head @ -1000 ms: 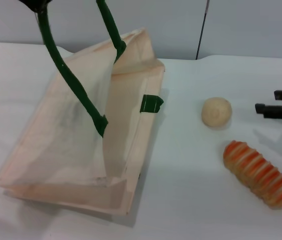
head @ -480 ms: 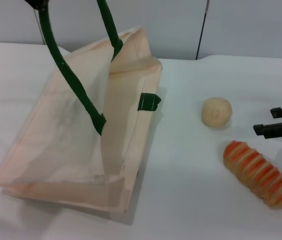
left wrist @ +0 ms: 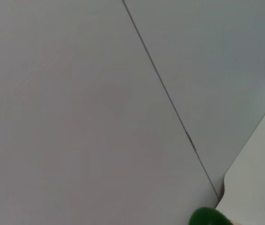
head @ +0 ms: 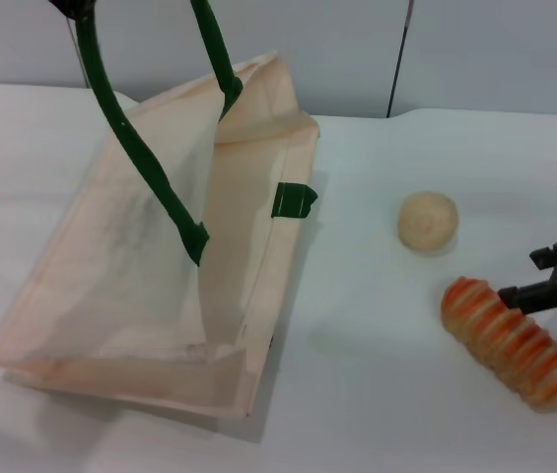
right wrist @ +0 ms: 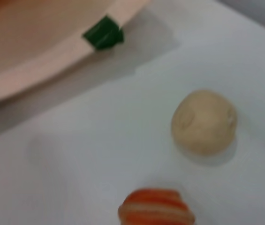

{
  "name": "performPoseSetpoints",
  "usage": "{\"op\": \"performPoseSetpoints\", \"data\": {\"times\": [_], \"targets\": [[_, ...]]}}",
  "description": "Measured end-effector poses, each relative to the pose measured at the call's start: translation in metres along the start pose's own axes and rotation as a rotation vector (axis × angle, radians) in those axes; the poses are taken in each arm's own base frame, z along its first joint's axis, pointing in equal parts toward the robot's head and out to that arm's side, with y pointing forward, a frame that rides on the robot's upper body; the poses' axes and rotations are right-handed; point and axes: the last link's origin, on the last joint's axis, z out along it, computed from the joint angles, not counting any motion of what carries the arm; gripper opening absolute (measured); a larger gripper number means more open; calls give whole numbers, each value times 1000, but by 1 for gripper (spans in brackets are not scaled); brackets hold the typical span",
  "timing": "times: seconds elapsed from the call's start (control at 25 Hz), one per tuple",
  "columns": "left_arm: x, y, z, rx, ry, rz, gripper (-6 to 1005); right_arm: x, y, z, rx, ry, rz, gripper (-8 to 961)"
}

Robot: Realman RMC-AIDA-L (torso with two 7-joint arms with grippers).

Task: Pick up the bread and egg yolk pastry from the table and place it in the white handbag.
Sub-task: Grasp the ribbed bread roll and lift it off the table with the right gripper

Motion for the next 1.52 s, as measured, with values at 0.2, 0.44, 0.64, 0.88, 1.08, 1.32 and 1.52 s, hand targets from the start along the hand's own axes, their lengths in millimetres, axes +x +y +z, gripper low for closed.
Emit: {"op": "performPoseSetpoints", "data": {"times": [0.2,0.44,0.64,0.88,1.08,1.32,1.52], "targets": [[0,0,0,1,-1,1,124,-4,7,2,4,29,-19,731],[-1,0,0,1,-4,4,124,-7,15,-5,-12,42,-27,730],[-1,0,0,2,-4,5,123,-8,22,-6,-24,61,-33,729],[-2,-1,0,6,-10,5,123,-1,21,-5,-9,114,-18,728],[-3,-2,0,9,-14,5,123,7,18,-5,14,178,1,728],[-3,-2,0,9,-15,4,123,8,22,-5,-2,194,29,727],[-4,-2,0,9,-17,3,123,7,26,-6,-16,206,32,726]]}}
